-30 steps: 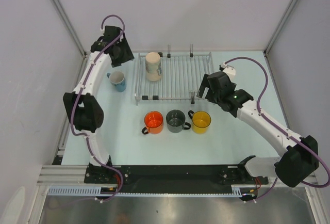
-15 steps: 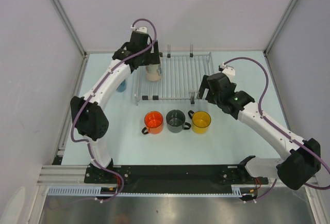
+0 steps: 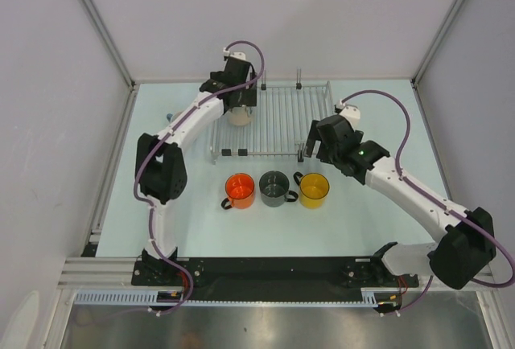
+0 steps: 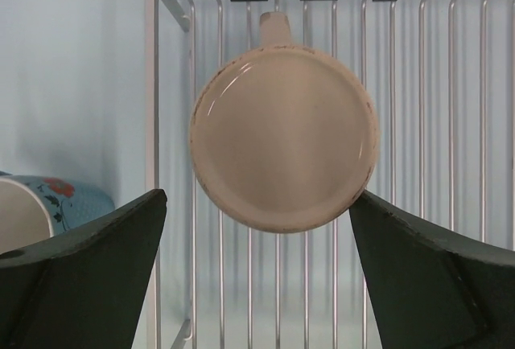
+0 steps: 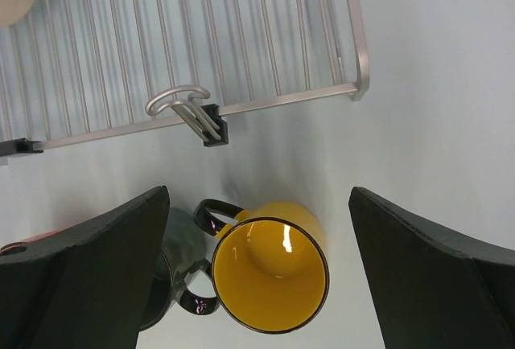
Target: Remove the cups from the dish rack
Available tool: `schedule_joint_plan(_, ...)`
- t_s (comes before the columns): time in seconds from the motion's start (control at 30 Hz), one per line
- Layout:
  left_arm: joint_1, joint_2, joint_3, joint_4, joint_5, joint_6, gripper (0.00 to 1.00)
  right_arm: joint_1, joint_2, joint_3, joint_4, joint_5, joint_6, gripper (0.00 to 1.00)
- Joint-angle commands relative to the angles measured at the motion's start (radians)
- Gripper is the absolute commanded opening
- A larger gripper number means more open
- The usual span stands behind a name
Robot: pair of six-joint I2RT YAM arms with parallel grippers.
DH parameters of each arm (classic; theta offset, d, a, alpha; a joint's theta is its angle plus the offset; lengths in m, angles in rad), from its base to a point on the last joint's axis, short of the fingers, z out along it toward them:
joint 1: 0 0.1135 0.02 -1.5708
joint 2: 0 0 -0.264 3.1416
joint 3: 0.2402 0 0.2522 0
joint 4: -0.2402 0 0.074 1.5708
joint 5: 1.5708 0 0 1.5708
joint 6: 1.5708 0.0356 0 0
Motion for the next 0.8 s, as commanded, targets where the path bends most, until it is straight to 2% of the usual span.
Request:
schedule_joint_plan(0.0, -0.005, 0.03, 0.105, 0.042, -0.02, 0.02, 1.0, 0.018, 0.031, 0.019, 0.015, 0.004, -0.009, 0.99)
schedule_joint_plan(0.37, -0.005, 0.108, 0.188, 0.058, 0.025, 0.015, 1.0, 0.024, 0.082, 0.028, 0.023, 0.004, -0.013, 1.0)
schedule_joint_plan(0.77, -0.002, 0.171, 0.187, 0.052, 0.046, -0.014, 1.0, 0.016, 0.097, 0.044, 0.02, 0.004, -0.027, 1.0)
